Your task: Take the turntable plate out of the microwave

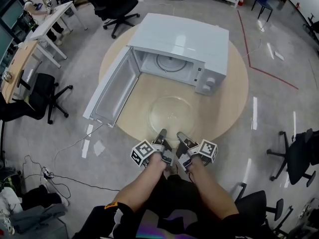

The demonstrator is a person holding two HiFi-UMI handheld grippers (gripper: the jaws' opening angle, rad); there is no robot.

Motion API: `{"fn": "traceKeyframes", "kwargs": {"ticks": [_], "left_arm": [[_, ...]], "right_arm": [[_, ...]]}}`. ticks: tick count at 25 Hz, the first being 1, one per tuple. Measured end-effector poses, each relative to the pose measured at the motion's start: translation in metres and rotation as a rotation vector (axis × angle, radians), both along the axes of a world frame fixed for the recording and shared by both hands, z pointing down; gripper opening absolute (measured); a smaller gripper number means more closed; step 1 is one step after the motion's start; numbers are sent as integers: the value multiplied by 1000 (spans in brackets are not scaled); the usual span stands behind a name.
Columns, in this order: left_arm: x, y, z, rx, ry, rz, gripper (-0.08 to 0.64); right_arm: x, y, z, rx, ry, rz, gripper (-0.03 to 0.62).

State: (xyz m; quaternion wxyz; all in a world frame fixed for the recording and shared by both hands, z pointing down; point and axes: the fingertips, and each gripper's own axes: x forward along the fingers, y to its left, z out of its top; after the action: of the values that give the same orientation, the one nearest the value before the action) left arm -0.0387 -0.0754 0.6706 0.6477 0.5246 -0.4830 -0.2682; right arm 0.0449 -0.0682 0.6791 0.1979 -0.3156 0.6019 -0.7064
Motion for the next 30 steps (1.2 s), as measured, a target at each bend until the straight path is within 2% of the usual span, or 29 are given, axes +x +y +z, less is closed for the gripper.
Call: {"fn": "traceKeyframes", "kwargs": {"ticks": [5,13,16,21,25,30], "left_arm": [[-1,0,5,-14,-18,5,71],[-2,4,21,-39,-30,38,72],[-3,4,26,-43,-71,67,81],[2,4,31,-57,-110,173,103],[7,8,32,-57,-161,274,120],[12,20,37,-81,-185,375,138]], "right_arm": [[2,15,0,11,-11,-17,60],[3,23,13,-20,41,-6,58],[2,26,17,-50,46,9,58],[3,21,16,-34,42,30,54],[5,18,19,-52,51,50,52],[8,16,25,-65,71,59,52]]}}
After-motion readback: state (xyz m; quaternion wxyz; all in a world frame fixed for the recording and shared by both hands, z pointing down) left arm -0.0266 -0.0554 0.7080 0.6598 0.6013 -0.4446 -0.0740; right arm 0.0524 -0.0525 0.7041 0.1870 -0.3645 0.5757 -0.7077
